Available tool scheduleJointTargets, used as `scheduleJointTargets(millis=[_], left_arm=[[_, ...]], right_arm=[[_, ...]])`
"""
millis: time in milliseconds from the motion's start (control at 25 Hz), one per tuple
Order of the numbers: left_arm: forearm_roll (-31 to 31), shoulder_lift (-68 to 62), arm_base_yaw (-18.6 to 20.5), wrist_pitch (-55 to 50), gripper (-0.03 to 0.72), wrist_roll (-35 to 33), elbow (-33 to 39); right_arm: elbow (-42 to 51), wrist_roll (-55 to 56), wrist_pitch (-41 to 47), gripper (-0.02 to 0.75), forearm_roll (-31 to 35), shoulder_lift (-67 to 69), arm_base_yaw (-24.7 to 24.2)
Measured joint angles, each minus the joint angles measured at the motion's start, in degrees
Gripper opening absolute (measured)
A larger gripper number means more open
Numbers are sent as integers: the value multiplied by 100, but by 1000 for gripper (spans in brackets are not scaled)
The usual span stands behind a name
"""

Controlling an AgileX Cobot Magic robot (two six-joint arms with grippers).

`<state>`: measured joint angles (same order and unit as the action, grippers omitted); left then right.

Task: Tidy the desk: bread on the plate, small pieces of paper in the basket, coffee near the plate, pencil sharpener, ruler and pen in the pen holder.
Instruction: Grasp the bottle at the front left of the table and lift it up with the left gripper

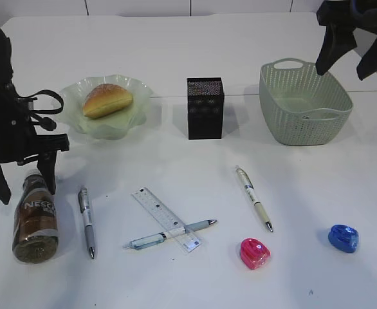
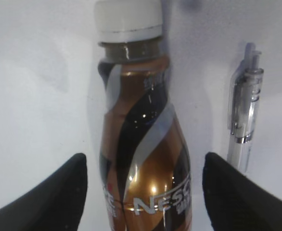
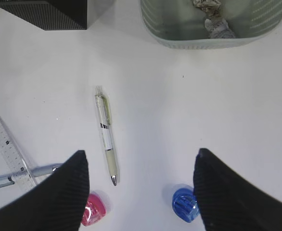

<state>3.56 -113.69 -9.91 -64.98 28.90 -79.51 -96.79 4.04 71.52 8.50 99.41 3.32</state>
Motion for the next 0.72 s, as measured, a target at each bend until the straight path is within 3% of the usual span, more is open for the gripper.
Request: scheduleJointTargets(millis=[720], left_arm=[[-24, -363, 105, 157, 527, 32, 0]], right_arm=[[0, 0, 0, 530, 0, 0, 0]])
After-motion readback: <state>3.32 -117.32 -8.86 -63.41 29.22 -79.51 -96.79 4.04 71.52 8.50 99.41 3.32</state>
